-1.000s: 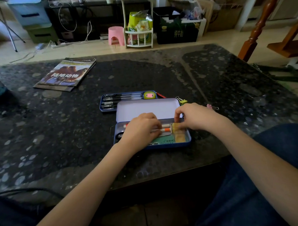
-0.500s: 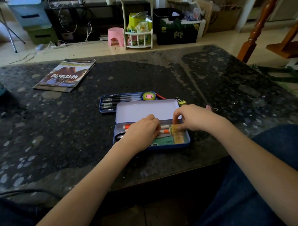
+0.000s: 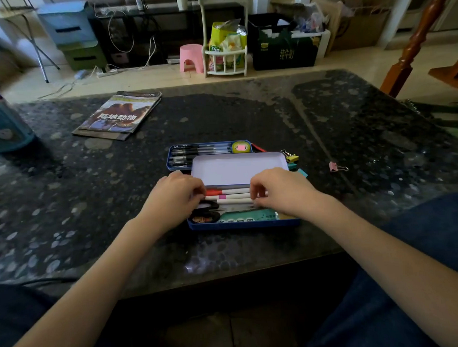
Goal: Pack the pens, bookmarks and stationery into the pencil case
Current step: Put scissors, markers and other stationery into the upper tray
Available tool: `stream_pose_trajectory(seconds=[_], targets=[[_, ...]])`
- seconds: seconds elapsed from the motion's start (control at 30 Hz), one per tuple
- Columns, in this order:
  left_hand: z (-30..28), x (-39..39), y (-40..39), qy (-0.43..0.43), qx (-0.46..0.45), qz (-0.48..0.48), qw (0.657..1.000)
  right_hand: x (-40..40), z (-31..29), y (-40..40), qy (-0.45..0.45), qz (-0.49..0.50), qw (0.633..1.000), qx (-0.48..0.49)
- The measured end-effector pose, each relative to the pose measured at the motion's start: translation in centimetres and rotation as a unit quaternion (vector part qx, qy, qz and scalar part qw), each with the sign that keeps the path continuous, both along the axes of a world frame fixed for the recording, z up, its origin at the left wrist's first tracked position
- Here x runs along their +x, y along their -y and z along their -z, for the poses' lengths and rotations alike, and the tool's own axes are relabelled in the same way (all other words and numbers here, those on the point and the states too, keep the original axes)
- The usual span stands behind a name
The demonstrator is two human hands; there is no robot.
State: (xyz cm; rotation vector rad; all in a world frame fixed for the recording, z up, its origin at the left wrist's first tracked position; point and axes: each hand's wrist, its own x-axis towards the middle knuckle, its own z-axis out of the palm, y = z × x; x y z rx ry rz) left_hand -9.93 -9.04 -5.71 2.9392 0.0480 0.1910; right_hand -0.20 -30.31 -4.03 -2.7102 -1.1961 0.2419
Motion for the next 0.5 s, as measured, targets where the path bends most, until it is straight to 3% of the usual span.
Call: stream_pose_trajectory(seconds=[0.17, 0.37, 0.5], targets=[[0.1, -0.5, -0.4, -0.038, 0.001, -0.001, 0.999, 0.3, 0.8, -0.3, 0.025, 0.001, 1.000, 0.007], [0.3, -0.7, -0.7, -0.079, -0.116, -0.004, 0.990, 0.2, 1.2, -0.4, 0.014, 0.003, 1.000, 0.018], [0.1, -0.8, -0.8, -0.114, -0.097, 0.011, 0.989, 0.3, 1.3, -0.2, 0.001, 0.007, 1.000, 0.028]])
